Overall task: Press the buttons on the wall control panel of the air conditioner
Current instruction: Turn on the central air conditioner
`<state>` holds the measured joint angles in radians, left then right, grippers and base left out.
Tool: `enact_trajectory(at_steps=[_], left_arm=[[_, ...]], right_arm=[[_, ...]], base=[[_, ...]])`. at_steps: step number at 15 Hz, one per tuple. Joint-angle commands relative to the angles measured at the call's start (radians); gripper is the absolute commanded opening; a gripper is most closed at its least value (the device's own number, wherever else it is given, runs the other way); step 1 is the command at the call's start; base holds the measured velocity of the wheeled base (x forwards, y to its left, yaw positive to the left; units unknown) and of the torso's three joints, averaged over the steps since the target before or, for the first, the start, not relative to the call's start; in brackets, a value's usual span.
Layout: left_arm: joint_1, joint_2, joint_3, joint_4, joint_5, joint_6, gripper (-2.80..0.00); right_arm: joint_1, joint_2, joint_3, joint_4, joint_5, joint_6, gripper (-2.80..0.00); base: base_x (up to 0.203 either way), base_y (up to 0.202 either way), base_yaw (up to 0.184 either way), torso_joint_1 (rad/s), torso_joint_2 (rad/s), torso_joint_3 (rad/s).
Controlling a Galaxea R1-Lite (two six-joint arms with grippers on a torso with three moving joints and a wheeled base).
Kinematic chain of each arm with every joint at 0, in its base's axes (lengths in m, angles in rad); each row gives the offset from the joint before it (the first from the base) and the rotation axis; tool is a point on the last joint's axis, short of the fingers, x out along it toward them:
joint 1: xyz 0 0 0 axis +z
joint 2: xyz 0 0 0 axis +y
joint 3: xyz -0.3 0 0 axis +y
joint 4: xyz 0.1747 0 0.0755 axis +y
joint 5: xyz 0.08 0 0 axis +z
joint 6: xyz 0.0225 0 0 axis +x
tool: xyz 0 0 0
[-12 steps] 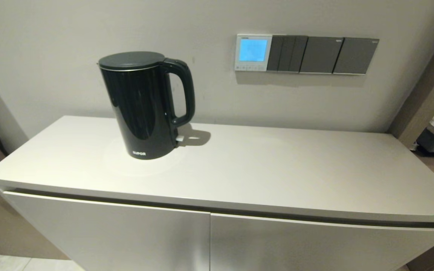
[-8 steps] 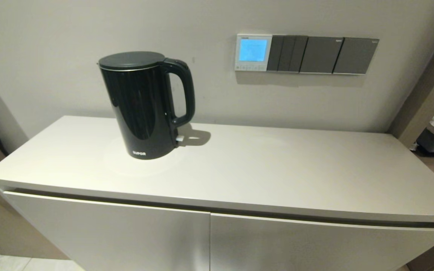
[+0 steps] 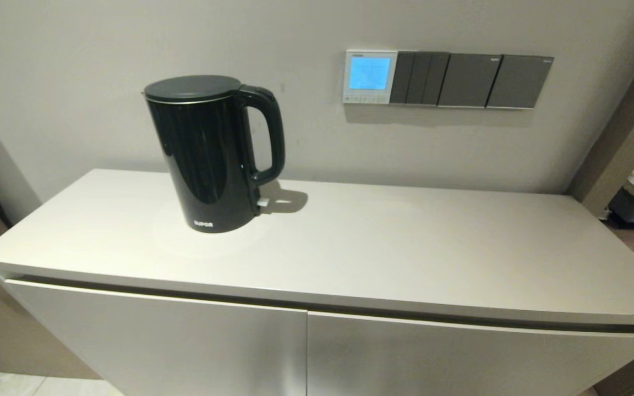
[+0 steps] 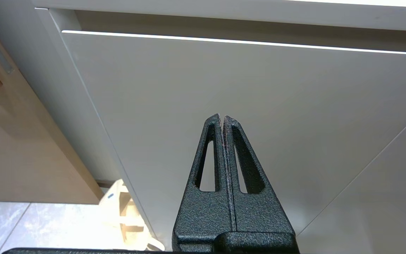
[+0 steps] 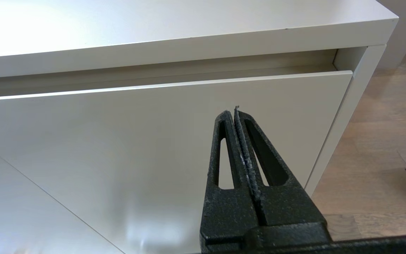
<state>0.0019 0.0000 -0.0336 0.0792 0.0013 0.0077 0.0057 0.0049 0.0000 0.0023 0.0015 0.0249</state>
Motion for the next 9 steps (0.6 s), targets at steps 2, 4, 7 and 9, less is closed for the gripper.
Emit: enact_trajectory(at_steps=[2, 4, 7, 9], left_arm=[[0.000, 0.002, 0.000, 0.001, 0.000, 0.000, -2.80], [0.000, 0.002, 0.000, 0.001, 0.000, 0.000, -2.80], [0.001, 0.001, 0.000, 0.001, 0.000, 0.000, -2.80], [0.001, 0.002, 0.000, 0.001, 0.000, 0.000, -2.80]], right_arm=[[0.000, 0.001, -0.007, -0.002, 0.000, -0.011, -2.80], [0.000, 0.001, -0.074, 0.005, 0.001, -0.018, -2.80], [0.000, 0.001, -0.230, 0.087, 0.010, -0.024, -2.80], [0.000, 0.001, -0.290, 0.127, 0.017, -0.049, -2.80]], base=[[0.000, 0.000, 0.000, 0.000, 0.00, 0.000], [0.000, 0.000, 0.000, 0.000, 0.00, 0.000], [0.000, 0.000, 0.000, 0.000, 0.00, 0.000], [0.000, 0.000, 0.000, 0.000, 0.00, 0.000]])
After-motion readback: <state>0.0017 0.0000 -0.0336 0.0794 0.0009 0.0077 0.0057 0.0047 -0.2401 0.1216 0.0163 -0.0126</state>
